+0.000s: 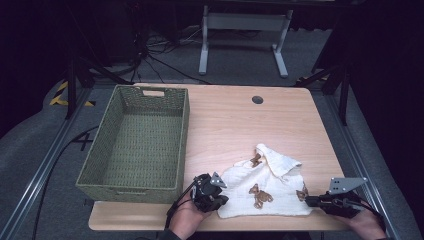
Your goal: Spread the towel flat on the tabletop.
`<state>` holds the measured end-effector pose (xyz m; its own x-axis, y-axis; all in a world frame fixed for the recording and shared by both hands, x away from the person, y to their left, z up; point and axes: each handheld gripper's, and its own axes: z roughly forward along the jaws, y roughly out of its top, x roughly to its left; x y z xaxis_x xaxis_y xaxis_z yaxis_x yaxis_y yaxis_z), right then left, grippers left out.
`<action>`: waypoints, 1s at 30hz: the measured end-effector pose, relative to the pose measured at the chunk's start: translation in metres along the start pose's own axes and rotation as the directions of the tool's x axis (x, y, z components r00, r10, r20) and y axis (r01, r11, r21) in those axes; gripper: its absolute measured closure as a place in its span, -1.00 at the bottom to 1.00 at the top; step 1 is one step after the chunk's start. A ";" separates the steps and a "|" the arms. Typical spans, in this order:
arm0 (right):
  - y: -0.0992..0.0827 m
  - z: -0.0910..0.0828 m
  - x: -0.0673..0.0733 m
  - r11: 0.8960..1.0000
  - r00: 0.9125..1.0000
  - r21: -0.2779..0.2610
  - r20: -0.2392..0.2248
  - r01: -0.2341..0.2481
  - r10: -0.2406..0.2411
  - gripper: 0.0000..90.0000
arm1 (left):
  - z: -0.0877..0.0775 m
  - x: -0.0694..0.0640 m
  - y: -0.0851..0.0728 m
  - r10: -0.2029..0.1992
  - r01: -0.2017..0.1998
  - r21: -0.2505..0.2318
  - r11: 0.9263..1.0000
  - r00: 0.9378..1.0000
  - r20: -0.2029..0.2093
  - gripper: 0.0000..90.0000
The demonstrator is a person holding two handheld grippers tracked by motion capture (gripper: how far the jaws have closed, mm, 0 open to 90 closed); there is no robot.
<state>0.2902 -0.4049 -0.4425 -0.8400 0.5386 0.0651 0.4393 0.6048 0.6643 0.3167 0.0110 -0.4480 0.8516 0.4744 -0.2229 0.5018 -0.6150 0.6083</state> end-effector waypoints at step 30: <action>0.083 0.052 -0.029 0.996 0.997 -0.044 0.008 0.072 -0.071 0.59 | 0.020 0.021 0.039 0.052 -0.057 -0.056 0.997 0.995 -0.083 0.39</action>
<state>0.3674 -0.3395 -0.4274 -0.8665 0.4990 0.0113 0.3635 0.6154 0.6994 0.3571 -0.0151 -0.4441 0.8611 0.4924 -0.1265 0.4430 -0.6046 0.6620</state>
